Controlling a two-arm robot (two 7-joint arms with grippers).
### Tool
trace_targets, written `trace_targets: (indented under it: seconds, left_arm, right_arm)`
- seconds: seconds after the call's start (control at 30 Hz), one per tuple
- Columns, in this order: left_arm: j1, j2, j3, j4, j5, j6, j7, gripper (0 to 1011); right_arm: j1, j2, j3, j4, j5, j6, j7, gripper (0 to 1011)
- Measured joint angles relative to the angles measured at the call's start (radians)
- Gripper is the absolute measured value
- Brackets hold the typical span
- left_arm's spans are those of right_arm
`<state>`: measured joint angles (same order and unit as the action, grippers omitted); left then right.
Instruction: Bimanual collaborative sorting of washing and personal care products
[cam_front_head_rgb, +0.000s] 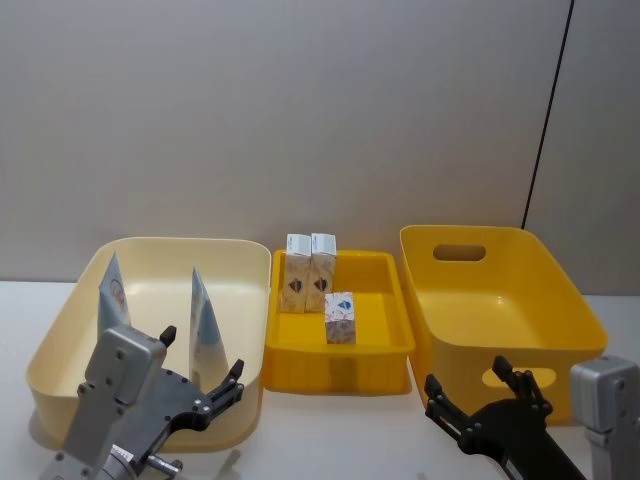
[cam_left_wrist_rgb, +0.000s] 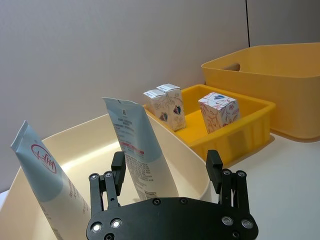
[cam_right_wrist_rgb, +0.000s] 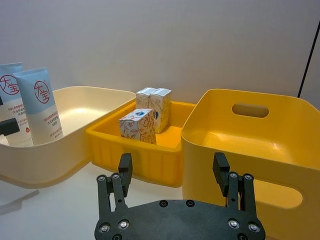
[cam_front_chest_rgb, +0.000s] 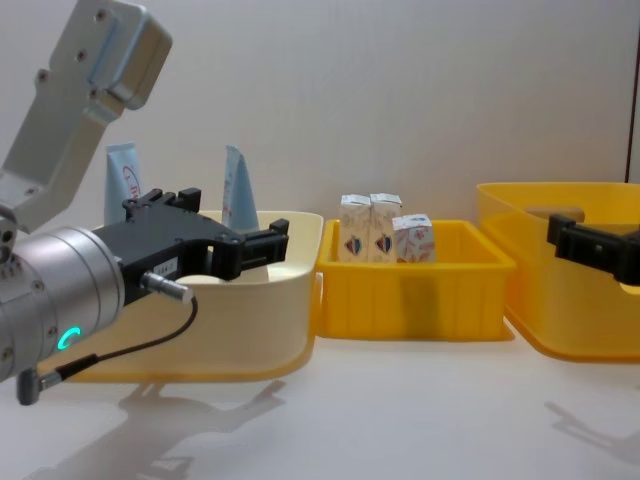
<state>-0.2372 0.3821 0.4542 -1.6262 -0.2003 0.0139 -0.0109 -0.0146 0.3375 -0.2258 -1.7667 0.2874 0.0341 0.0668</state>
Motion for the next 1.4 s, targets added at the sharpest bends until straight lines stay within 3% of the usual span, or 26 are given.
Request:
trace_targets:
  seconds: [1.4]
  left_arm:
    - [0.000,0.000,0.000,0.000,0.000,0.000,0.000,1003]
  right_arm:
    - [0.000,0.000,0.000,0.000,0.000,0.000,0.000,1001]
